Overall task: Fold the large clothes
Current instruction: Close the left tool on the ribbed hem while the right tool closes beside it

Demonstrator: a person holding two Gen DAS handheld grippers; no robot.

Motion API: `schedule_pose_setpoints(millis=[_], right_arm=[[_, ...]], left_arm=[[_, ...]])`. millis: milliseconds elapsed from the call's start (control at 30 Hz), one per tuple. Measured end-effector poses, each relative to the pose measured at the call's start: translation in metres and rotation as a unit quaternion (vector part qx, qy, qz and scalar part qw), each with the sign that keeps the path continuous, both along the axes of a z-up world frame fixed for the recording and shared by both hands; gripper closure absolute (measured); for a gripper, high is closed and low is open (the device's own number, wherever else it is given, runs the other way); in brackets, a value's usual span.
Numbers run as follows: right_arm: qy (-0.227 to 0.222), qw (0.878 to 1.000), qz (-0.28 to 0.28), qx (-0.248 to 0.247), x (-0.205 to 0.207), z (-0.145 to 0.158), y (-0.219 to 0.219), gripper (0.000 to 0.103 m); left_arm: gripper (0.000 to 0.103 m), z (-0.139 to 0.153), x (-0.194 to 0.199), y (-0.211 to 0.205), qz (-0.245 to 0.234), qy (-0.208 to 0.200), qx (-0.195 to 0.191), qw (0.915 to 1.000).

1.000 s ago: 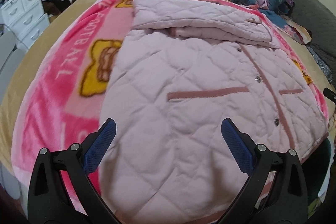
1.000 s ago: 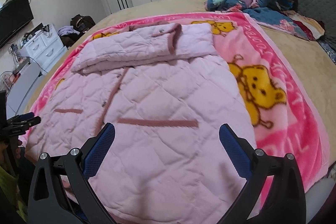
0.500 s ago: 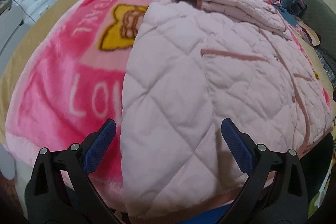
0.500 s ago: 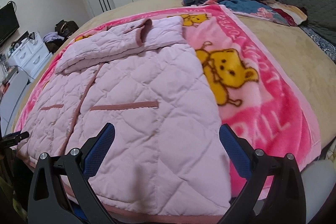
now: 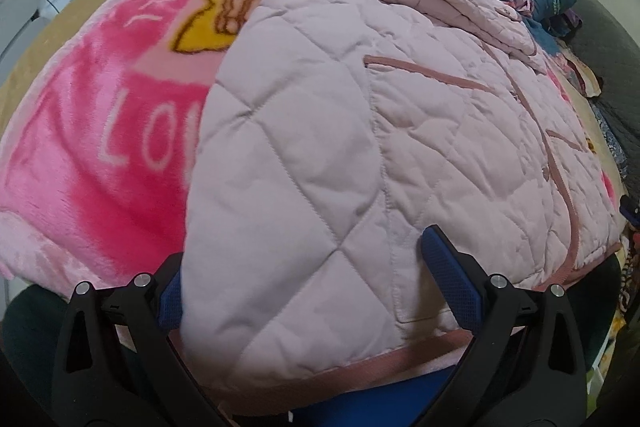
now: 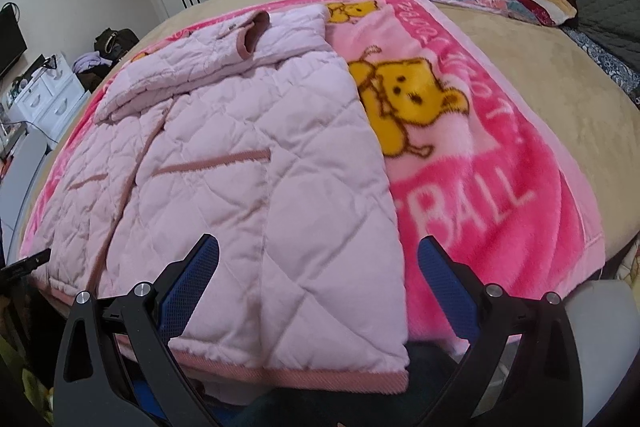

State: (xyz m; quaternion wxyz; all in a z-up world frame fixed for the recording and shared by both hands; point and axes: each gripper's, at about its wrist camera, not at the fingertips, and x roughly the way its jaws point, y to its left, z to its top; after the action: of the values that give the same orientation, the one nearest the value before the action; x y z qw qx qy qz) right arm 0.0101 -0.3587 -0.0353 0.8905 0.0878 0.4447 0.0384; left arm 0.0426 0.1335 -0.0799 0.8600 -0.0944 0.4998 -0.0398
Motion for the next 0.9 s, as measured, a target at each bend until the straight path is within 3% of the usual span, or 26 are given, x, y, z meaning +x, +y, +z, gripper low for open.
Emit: schedule_pose_setpoints(millis=[100,200,267,333,567,600,700,767,833,900], right_arm=[[0.013,1.0,0.0,0.006,-0.006,-0.005,-0.005,0.004],[0.03,0.999,0.007,0.017,-0.01,-0.011,-0.008,0.004],[0.044,0.999,0.014,0.024,-0.012,-0.015,-0.009,0.004],[0.053,0.998,0.023,0.032,-0.014,-0.018,-0.009,0.004],[0.106,0.992,0.05,0.055,-0.013,-0.041,-0.003,0.007],[0.112,0.99,0.058,0.063,-0.013,-0.045,-0.001,0.016],[0.117,0.989,0.058,0.075,-0.013,-0.048,-0.001,0.021],[0.111,0.988,0.065,0.087,-0.015,-0.044,-0.001,0.033],[0.095,0.988,0.076,0.093,-0.018,-0.035,0.001,0.062],[0.083,0.989,0.084,0.091,-0.018,-0.026,0.002,0.075]], left_arm=[[0.014,0.002,0.0,-0.004,-0.005,-0.005,0.003,1.0],[0.033,0.006,-0.002,-0.007,-0.008,-0.013,0.0,0.9999],[0.054,0.009,-0.003,-0.005,-0.005,-0.019,-0.002,0.9998],[0.065,0.012,-0.004,0.001,0.001,-0.021,-0.01,0.9997],[0.066,0.014,-0.005,0.006,-0.001,-0.019,-0.019,0.9996],[0.066,0.014,-0.005,0.007,-0.001,-0.019,-0.019,0.9996],[0.064,0.014,-0.006,0.008,-0.001,-0.018,-0.02,0.9996],[0.063,0.013,-0.007,0.009,-0.001,-0.016,-0.02,0.9997],[0.061,0.014,-0.009,0.009,-0.001,-0.015,-0.019,0.9997],[0.06,0.014,-0.011,0.011,-0.002,-0.012,-0.021,0.9997]])
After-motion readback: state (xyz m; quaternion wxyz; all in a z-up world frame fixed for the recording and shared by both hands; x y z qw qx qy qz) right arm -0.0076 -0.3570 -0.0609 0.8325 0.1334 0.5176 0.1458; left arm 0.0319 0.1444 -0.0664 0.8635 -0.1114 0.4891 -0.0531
